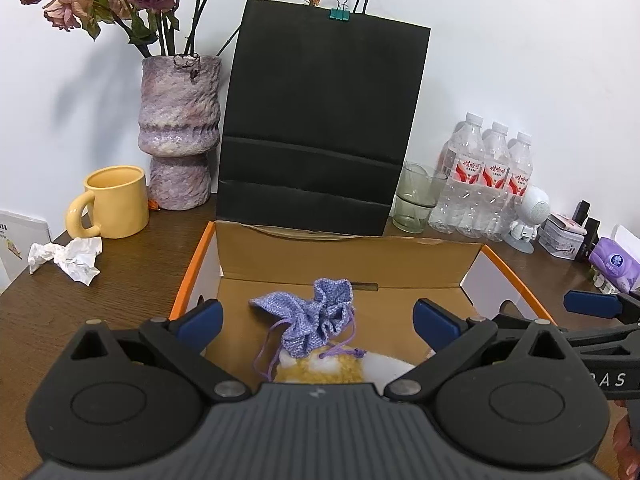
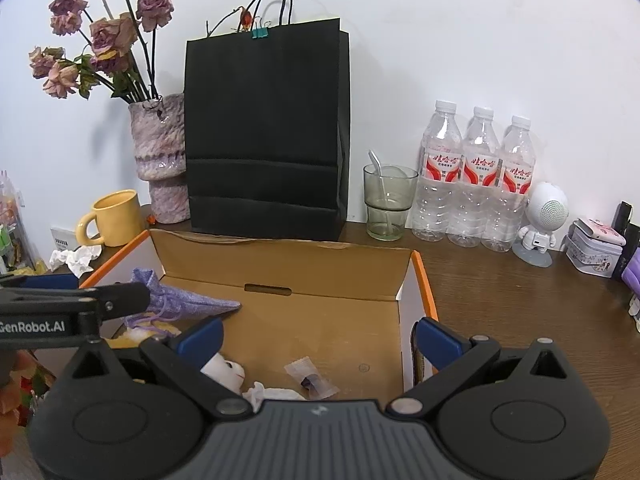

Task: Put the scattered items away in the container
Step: 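Carry packet and purple pouch into the box and release both, then grasp the blue-and-white snack bag with the right tool while the left grasps the yellow soap bar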

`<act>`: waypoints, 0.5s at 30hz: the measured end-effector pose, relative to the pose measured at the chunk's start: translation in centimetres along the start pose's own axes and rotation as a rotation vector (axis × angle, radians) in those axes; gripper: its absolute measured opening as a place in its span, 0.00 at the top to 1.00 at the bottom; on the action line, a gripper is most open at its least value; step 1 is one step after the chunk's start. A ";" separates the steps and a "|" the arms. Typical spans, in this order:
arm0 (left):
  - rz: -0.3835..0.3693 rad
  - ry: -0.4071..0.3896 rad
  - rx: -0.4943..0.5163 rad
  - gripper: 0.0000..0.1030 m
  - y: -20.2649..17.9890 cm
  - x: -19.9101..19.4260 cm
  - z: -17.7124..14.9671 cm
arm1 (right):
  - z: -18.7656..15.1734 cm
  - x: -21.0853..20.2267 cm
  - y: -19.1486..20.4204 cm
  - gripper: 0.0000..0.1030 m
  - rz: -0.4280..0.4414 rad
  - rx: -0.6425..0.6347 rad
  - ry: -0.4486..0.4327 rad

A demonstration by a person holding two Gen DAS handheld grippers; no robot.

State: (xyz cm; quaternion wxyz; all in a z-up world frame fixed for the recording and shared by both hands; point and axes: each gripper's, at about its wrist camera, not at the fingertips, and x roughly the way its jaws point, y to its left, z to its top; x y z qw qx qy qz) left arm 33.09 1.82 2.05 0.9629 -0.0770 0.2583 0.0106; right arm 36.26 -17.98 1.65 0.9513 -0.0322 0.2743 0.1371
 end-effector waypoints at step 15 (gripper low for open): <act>-0.056 -0.114 -0.022 0.00 0.6 -8.5 -0.9 | -1.0 -8.1 0.3 0.00 0.005 -0.010 -0.109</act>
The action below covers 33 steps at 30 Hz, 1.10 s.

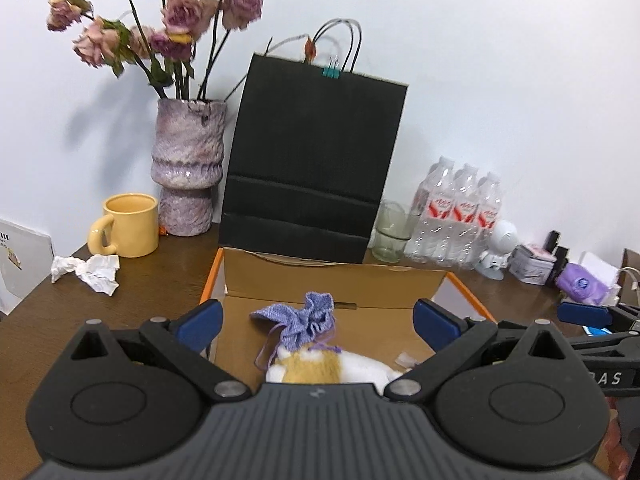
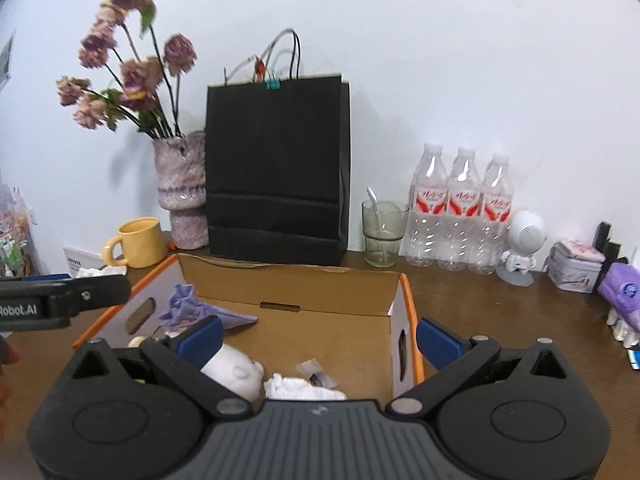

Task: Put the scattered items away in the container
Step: 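Grasp the blue-and-white snack bag with the right tool while the left grasps the yellow soap bar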

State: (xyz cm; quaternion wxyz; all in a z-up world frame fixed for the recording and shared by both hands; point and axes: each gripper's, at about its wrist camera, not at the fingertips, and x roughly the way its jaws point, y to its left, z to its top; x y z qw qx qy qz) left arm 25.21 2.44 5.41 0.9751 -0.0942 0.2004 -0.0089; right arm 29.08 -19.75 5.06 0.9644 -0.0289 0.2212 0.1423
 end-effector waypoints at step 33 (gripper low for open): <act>-0.003 0.185 0.062 0.00 1.2 -7.6 -11.3 | -14.3 -8.3 -1.8 0.00 -0.057 0.086 0.154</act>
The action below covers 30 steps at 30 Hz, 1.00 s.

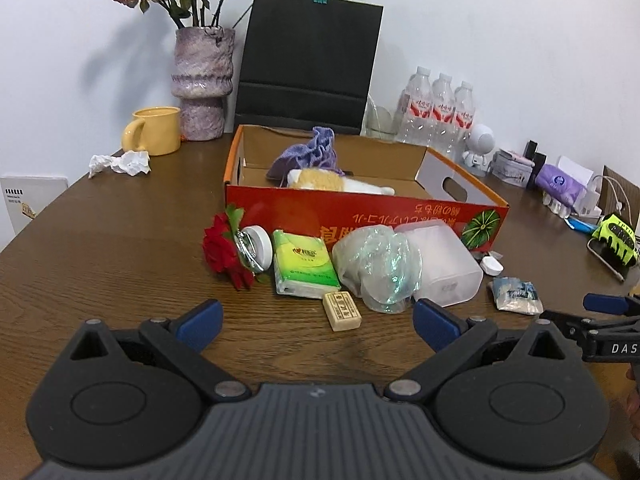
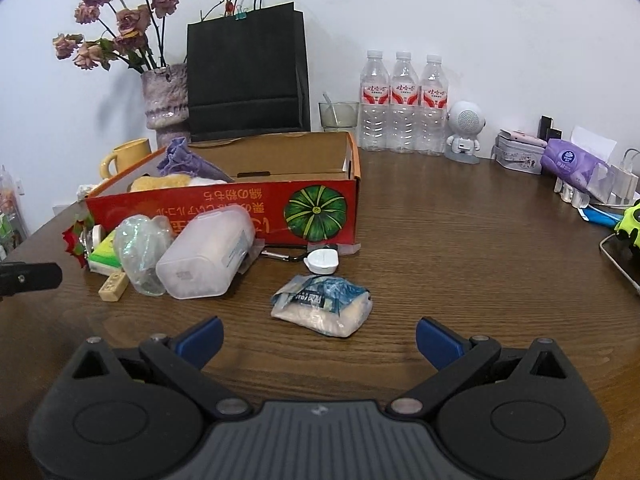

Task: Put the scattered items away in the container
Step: 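Grasp the blue-and-white snack bag with the right tool while the left grasps the yellow soap bar, then carry snack bag and soap bar into the box and release both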

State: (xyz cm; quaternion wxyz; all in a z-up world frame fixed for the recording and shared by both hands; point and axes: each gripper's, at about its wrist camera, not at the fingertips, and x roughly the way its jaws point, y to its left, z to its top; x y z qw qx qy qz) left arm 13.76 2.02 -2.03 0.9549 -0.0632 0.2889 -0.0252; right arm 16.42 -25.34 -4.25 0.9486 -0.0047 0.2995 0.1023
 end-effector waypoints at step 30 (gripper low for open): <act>0.029 0.063 0.054 0.79 -2.6 5.8 -0.2 | 2.1 5.5 0.0 0.77 0.035 -0.021 0.037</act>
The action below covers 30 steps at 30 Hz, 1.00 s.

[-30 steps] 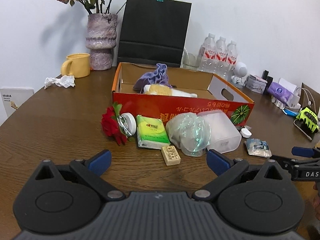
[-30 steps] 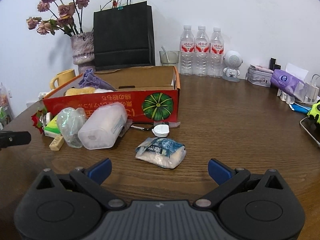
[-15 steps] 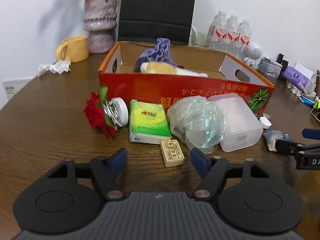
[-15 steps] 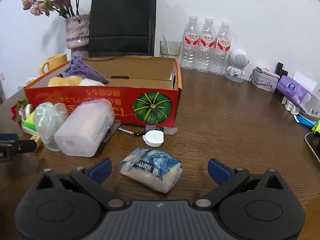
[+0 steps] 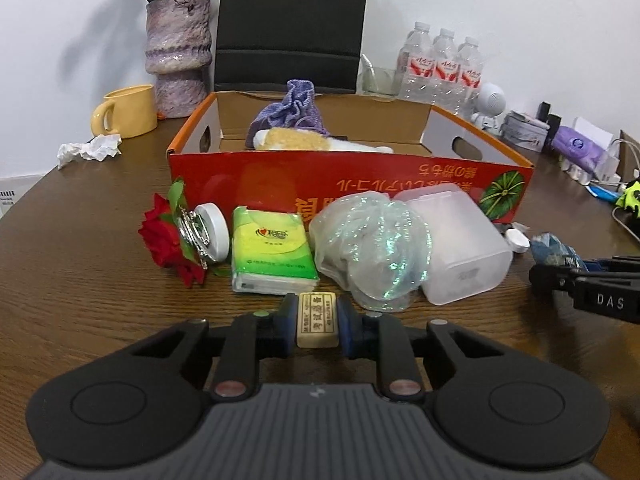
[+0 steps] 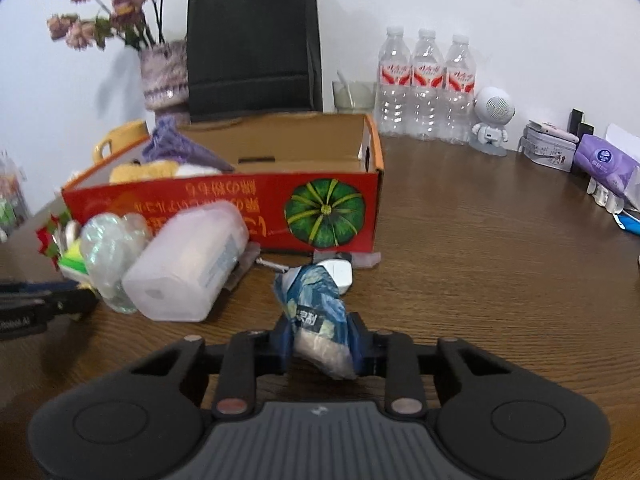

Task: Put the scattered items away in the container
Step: 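Carry snack bag and soap bar into the box and release both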

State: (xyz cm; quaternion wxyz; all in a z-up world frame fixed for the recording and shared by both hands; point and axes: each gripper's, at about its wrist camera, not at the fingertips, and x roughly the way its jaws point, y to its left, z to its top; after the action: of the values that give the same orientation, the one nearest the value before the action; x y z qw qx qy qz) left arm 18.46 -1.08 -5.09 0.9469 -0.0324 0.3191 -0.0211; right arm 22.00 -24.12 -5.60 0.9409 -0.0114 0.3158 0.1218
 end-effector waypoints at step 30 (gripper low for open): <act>-0.144 -0.271 -0.054 0.79 -0.7 0.6 12.5 | 12.4 1.0 2.6 0.77 0.098 -0.018 -0.244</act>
State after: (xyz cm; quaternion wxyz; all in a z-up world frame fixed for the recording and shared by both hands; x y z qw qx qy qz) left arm 26.47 -1.26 4.52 0.9761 -0.0834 0.1859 -0.0757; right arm 29.55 -20.17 3.87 0.9651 0.0103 0.1982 0.1709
